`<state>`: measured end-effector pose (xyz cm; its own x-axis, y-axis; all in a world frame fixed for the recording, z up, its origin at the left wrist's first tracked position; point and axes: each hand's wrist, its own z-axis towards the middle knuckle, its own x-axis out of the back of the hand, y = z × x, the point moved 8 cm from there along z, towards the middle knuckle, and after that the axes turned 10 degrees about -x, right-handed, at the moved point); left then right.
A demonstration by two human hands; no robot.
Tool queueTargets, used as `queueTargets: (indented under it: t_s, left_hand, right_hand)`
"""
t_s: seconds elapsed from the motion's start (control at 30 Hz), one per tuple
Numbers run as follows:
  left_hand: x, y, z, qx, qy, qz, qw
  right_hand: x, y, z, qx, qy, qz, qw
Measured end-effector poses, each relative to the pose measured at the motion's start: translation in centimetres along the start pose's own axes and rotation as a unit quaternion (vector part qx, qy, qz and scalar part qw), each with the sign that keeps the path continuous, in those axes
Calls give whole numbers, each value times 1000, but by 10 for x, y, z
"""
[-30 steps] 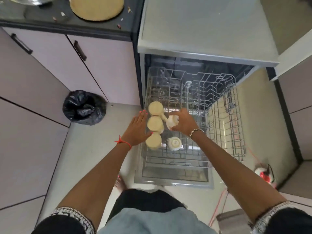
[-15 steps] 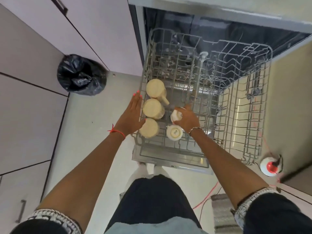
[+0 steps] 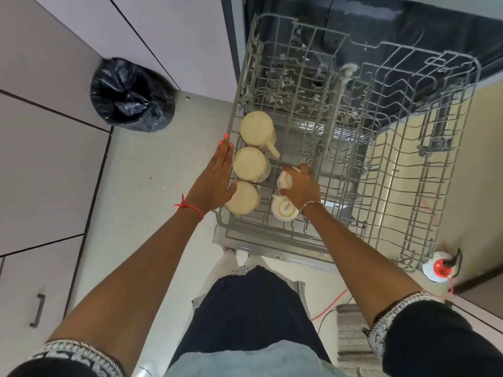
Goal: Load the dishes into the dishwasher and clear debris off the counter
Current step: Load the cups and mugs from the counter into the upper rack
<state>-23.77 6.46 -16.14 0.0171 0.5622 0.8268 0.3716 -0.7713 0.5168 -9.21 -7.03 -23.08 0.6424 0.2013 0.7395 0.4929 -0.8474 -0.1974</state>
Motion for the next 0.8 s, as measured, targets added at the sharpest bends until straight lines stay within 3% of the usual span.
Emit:
queueTargets:
  t_s: [0.4,0.8]
  left_hand:
    - [-3,1,0,4,3,0,1000]
    - [-2,2,1,8,3,1,1000]
  right_hand:
    - [-5,-1,0,-15,-15,19,1000]
    - [6,5,-5,-45,22,50,997]
